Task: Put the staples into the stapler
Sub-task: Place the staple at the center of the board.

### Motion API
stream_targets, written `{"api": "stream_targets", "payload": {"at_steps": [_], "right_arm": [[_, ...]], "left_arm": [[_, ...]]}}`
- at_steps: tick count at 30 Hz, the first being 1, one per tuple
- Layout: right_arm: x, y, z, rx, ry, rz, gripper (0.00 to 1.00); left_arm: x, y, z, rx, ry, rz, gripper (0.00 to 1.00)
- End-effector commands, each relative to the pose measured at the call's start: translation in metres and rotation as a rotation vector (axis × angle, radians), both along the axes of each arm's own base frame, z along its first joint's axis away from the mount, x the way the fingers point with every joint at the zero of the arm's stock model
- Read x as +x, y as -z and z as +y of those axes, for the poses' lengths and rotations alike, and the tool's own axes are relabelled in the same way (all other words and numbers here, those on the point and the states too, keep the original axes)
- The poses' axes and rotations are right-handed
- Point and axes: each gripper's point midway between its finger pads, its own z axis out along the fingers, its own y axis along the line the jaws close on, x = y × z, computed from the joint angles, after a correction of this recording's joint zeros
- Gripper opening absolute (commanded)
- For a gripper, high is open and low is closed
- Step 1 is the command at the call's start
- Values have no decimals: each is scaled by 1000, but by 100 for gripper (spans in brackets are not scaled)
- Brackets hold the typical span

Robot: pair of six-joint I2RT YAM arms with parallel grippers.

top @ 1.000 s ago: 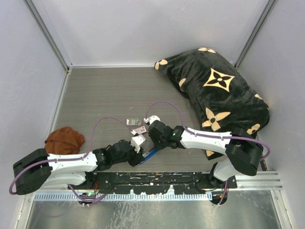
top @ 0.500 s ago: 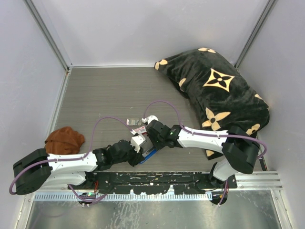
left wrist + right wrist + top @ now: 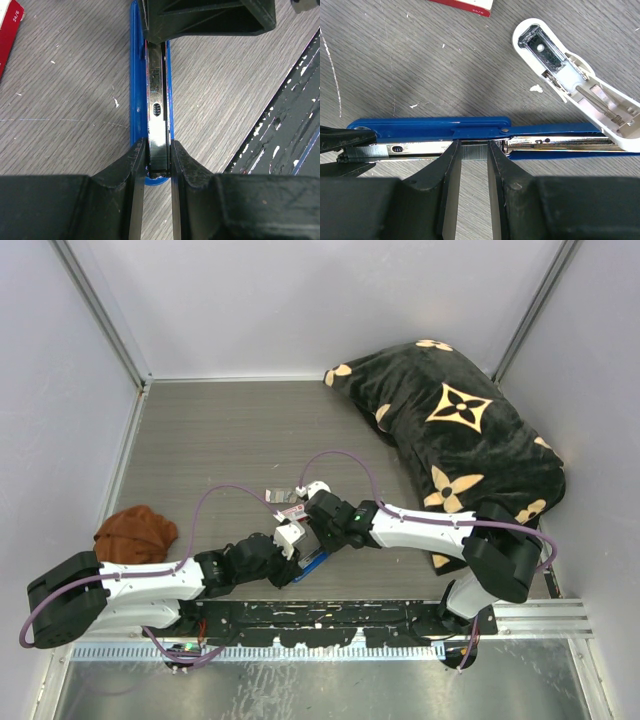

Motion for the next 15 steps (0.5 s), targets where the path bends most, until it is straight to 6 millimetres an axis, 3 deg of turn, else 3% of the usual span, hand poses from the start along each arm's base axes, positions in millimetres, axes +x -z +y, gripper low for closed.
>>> {"api": "stream_targets", "payload": {"at_steps": [1, 15], "right_arm": [[11, -25, 27, 114, 2, -42, 14], [-14, -28, 58, 196, -43, 6, 14]], "left_arm": [[3, -18, -12, -46, 25, -34, 13], [6, -20, -11, -53, 9, -44, 13]]}}
